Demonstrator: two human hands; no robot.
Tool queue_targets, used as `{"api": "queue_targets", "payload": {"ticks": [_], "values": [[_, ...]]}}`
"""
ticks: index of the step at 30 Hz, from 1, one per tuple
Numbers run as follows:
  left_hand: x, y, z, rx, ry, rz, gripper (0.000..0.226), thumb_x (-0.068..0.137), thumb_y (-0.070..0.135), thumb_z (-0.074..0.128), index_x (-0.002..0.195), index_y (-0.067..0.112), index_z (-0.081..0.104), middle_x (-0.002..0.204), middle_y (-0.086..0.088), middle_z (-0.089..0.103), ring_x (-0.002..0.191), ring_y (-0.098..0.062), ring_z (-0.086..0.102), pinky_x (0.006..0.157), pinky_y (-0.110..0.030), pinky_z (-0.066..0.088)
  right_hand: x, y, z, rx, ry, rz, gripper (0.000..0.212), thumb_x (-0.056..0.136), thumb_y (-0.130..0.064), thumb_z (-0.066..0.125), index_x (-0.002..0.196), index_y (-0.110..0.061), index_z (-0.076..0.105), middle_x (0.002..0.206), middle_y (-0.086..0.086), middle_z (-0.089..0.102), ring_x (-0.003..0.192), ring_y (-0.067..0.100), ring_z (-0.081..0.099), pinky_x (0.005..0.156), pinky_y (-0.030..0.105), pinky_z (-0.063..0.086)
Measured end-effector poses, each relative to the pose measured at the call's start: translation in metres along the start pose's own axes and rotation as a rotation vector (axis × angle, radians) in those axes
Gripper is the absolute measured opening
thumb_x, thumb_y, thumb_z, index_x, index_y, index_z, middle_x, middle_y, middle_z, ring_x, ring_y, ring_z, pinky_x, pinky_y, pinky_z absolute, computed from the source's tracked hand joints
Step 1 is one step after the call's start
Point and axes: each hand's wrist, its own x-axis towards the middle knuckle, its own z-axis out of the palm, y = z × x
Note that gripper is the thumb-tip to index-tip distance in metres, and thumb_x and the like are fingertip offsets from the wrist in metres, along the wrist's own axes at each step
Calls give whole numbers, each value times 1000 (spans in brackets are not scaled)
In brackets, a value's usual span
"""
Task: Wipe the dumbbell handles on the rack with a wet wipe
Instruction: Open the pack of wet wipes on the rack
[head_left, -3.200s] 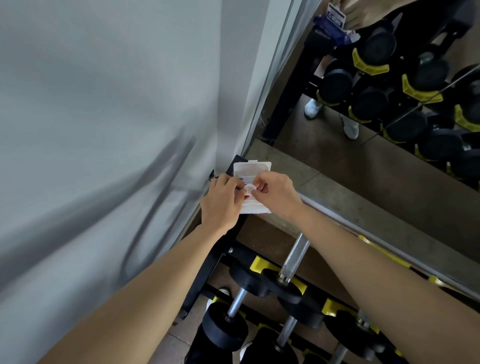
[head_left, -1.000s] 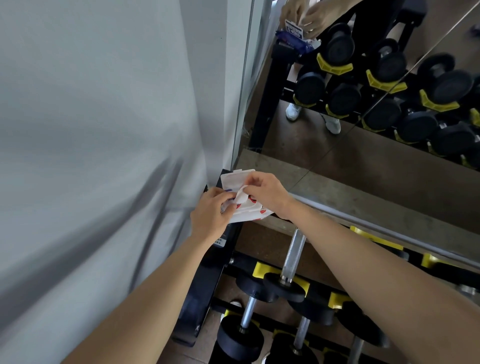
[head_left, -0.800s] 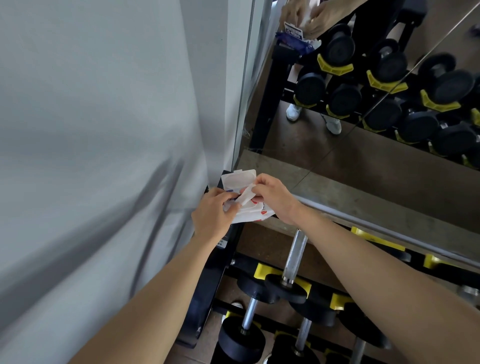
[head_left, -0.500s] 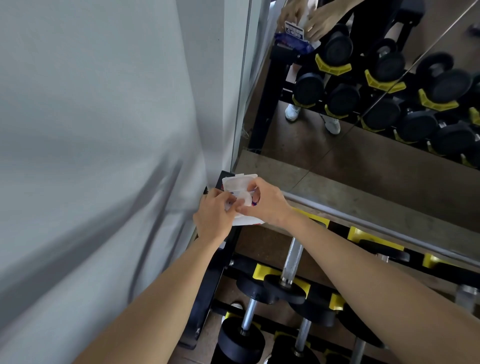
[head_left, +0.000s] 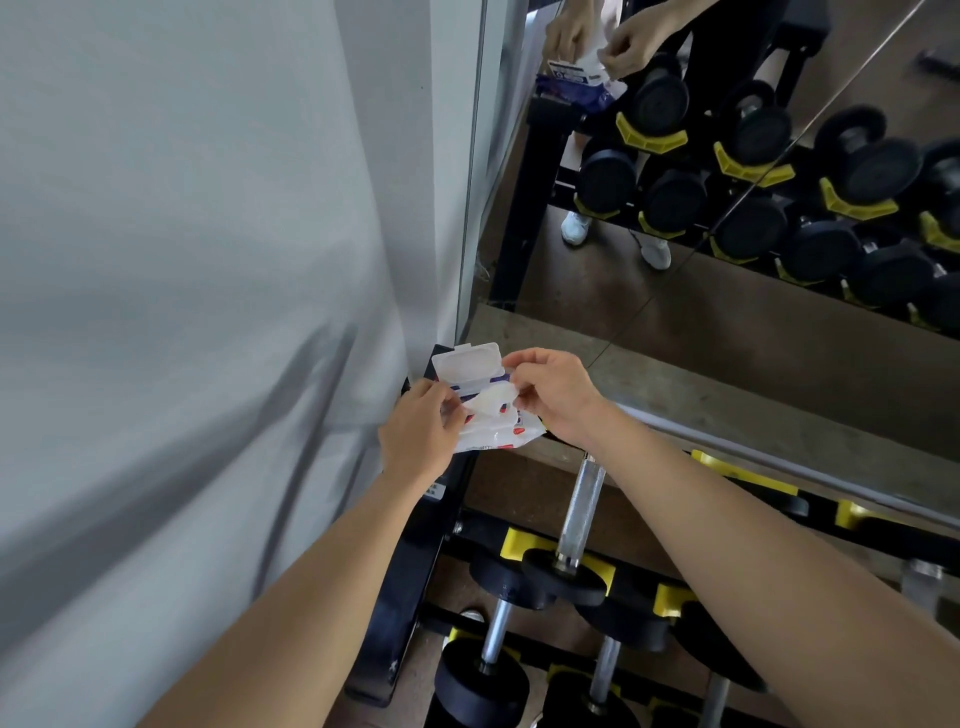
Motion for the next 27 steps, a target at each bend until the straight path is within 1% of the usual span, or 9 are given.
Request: {"api": "queue_targets", "payload": {"ticks": [2, 4, 6, 9, 12, 16, 20, 23, 27], "values": [[-1, -2, 1, -7, -9, 3, 14, 99, 34, 63, 102, 21, 63, 110, 7, 58, 95, -15, 58, 62, -26, 34, -3, -11, -5, 223, -39, 24, 36, 82, 15, 42, 102, 0, 68, 74, 12, 53, 60, 17, 43, 53, 27, 41], [-3, -5, 4, -22, -8, 6, 13, 98, 34, 63, 101, 21, 62, 111, 6, 59, 96, -18, 61, 66, -30, 43, -3, -18, -14, 212, -37, -50, 39, 83, 13, 44, 108, -3, 68, 69, 5, 50, 61, 15, 43, 57, 27, 42], [-4, -6, 7, -47, 6, 11, 13, 98, 35, 62, 103, 23, 62, 113, 7, 59, 96, -18, 60, 64, -30, 44, -6, -20, -19, -243, -30, -249, 39, 85, 8, 54, 116, -12, 68, 80, -1, 58, 70, 13, 52, 68, 28, 49], [-7, -6, 10, -54, 31, 47, 16, 99, 37, 60, 109, 26, 64, 116, 5, 60, 96, -17, 60, 60, -26, 41, -6, -6, -11, -1012, -267, -464, 61, 80, 5, 66, 134, -24, 59, 123, -3, 51, 106, 12, 49, 92, 25, 44], [-10, -7, 15, -63, 46, 55, 18, 100, 40, 60, 112, 27, 64, 118, 3, 62, 97, -20, 61, 65, -35, 53, 0, 9, 2, -1278, -376, -562, 55, 84, 0, 66, 130, -30, 61, 131, -4, 52, 114, 16, 43, 96, 29, 39], [-11, -12, 17, -85, 52, 44, 11, 100, 36, 61, 107, 27, 62, 121, 4, 61, 97, -21, 63, 69, -45, 59, 2, 2, 4, -1242, -325, -531, 14, 88, -15, 67, 93, -27, 64, 102, -8, 60, 100, 18, 58, 85, 26, 44], [-11, -11, 17, -79, 48, 44, 11, 100, 30, 61, 108, 24, 63, 123, 2, 60, 98, -22, 63, 71, -44, 58, -3, -4, 0, -1221, -366, -437, 4, 92, -18, 67, 94, -21, 68, 86, -10, 59, 84, 13, 58, 71, 18, 40], [-12, -10, 16, -74, 54, 53, 11, 100, 26, 60, 107, 19, 64, 121, 1, 61, 96, -23, 64, 69, -41, 56, -11, -16, -9, -1147, -339, -428, 6, 94, -22, 71, 89, -19, 70, 83, -10, 63, 77, 8, 58, 70, 17, 39], [-13, -7, 15, -60, 70, 81, 10, 98, 20, 63, 104, 12, 65, 115, -4, 63, 89, -26, 65, 63, -31, 47, -22, -33, -27, -757, -169, -424, 12, 98, -22, 67, 88, -14, 68, 85, 0, 70, 77, 11, 63, 73, 26, 52]]}}
